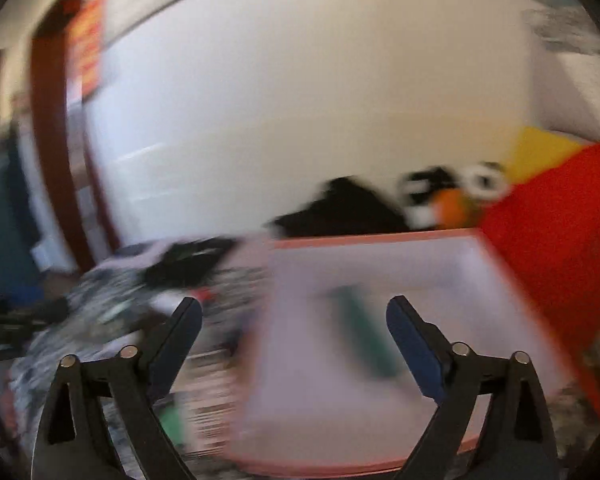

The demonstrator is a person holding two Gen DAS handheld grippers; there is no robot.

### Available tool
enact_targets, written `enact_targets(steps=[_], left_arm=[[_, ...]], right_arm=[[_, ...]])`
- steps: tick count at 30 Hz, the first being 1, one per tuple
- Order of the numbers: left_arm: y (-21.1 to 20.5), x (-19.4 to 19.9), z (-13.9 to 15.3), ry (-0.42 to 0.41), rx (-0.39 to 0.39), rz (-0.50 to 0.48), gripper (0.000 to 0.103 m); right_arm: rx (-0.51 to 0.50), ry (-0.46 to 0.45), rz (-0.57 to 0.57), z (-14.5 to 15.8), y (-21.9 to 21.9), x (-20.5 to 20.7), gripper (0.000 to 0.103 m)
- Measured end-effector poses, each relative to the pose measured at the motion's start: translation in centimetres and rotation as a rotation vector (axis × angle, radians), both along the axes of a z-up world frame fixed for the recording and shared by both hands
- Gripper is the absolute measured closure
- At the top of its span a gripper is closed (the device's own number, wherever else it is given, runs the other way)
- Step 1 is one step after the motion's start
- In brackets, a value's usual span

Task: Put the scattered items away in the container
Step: 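Open both tools to drop the case and cup into the pink box, then grasp the clear plastic cup with the left tool while the right tool grasps the white round lid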

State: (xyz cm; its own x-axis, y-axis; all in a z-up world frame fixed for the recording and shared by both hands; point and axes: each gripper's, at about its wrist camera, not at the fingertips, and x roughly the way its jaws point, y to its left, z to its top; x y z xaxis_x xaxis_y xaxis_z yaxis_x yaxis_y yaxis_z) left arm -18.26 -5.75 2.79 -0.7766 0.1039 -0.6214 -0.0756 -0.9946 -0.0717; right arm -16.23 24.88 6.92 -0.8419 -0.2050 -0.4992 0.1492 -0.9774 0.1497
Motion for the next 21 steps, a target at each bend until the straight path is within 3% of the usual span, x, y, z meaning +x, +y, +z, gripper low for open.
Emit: enact_targets(steps=[3, 6, 8, 13, 17, 21], left_arm=[[-5.6, 0.5, -4.1, -0.041, -0.005, 0.073, 0.000], [-10.3, -0.3, -8.3, -0.132, 0.030, 0.119, 0.001], [-11.3, -1.4, -9.0, -0.129, 0.050, 0.124, 0.001], [-13.1, -4.5, -10.7, -0.125, 0.081, 0.126, 0.001], [-12.6, -7.5, -12.4, -0.156, 0.046, 0.098, 0.001], [-12.6, -10.0, -14.0, -0.198, 0.064, 0.093, 0.001]], right_arm=[[-0.018, -0.166, 0.207, -3.9, -7.3, -1.2, 0.008], [0.063, -0.314, 0.298, -7.9, -13.2, -2.4, 0.021], [0.104, -0.368, 0.317, -10.1, -15.8, -2.7, 0.025], [0.131, -0.366, 0.230, -12.9, -17.7, -5.3, 0.027], [0.115, -0.366, 0.145, -14.5, -16.4, -9.4, 0.031], [0.099, -0.389, 0.137, -15.5, -15.8, -12.2, 0.032]])
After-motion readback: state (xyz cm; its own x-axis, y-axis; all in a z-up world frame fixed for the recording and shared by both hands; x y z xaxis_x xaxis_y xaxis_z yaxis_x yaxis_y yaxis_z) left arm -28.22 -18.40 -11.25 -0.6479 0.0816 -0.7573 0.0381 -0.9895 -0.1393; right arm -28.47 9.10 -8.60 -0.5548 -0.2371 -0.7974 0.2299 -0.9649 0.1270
